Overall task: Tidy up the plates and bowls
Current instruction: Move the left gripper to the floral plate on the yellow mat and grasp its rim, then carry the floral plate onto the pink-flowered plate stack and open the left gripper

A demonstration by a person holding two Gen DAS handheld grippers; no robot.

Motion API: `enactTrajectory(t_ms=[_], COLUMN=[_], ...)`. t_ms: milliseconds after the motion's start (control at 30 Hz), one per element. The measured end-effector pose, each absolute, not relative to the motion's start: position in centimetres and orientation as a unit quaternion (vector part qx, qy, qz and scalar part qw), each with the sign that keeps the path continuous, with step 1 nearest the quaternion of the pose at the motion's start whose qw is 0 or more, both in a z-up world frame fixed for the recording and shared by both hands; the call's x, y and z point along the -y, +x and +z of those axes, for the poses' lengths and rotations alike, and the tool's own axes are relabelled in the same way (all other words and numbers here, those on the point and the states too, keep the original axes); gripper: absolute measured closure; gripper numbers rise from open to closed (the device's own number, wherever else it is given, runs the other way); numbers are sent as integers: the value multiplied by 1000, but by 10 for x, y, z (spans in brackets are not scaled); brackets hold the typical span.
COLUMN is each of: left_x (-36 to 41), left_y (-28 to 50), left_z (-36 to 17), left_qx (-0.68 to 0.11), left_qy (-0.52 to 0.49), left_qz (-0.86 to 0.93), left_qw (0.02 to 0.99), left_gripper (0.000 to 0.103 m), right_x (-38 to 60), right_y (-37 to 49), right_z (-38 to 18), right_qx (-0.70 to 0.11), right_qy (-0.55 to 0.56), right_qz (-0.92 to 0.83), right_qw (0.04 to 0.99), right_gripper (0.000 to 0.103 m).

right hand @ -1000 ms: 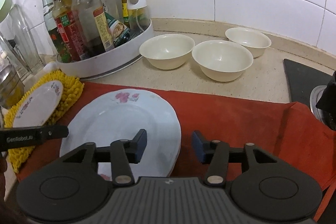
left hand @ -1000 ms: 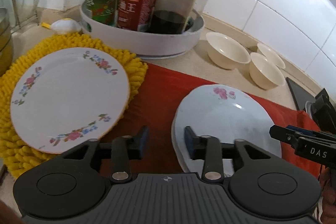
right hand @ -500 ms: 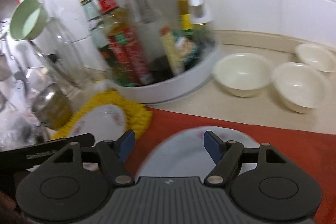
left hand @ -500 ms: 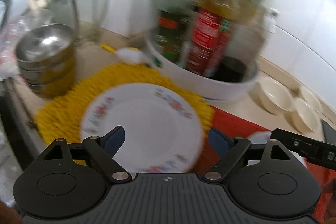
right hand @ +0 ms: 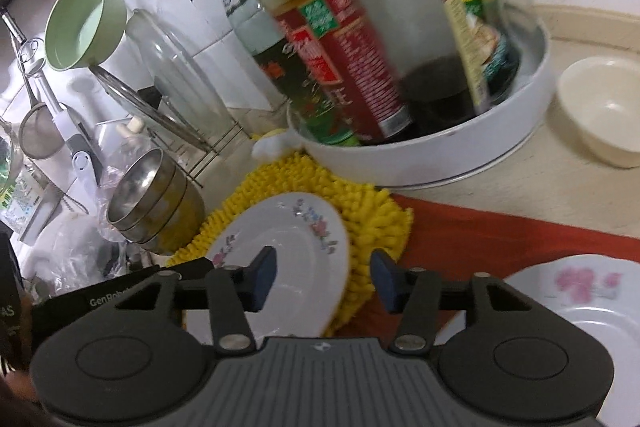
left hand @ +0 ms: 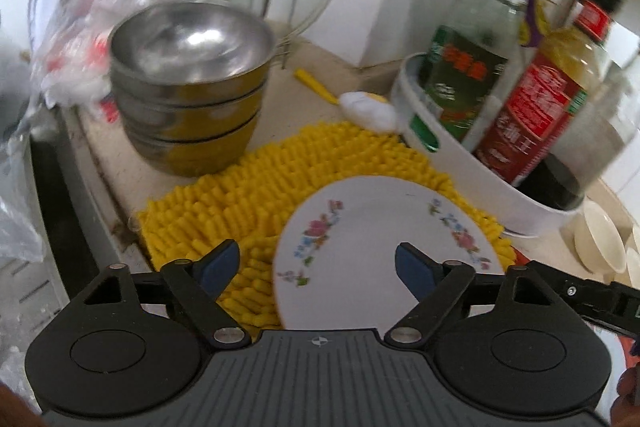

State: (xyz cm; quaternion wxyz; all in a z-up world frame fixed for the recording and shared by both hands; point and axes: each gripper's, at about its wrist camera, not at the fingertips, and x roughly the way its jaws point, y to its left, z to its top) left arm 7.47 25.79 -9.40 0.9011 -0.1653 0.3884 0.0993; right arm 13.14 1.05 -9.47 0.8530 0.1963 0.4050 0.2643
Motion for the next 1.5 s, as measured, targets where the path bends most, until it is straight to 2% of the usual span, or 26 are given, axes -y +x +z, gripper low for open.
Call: enactTrajectory(t_ms=[167,333,400,533,600,1100,1500], left_x=[-274,-280,-282,-288,-290,-277,-223], left_y=[74,71,70,67,67,55,49], left_z=[-105,-109,-110,-114,-114,-93,-77], left_qx=[-395,-396,-400,-402,-401,-366,-358], left_qy=[-204,-217,-222,-242,-257,-272,-254], left_qz=[95,96,93,87,78,48,-30], left_qw=[890,887,884,879,876,889,898], left_gripper=[37,52,59,64,74,79,80], right_x=[-16,-16,-17,-17,-16,2,67], right_y=[141,146,147,150,149,128,81], right_z=[-108,-120,-123,-128,-128,-107,-87], right_qx=[-422,-436,-439,-441,-439,-399,-363], right_qy=[213,230,237,252,253,250,267], right_qz=[261,253,251,250,251,244,192], right_qw=[842,833,830,824,825,848,872], right_gripper=[72,85,87,89,90,89,89])
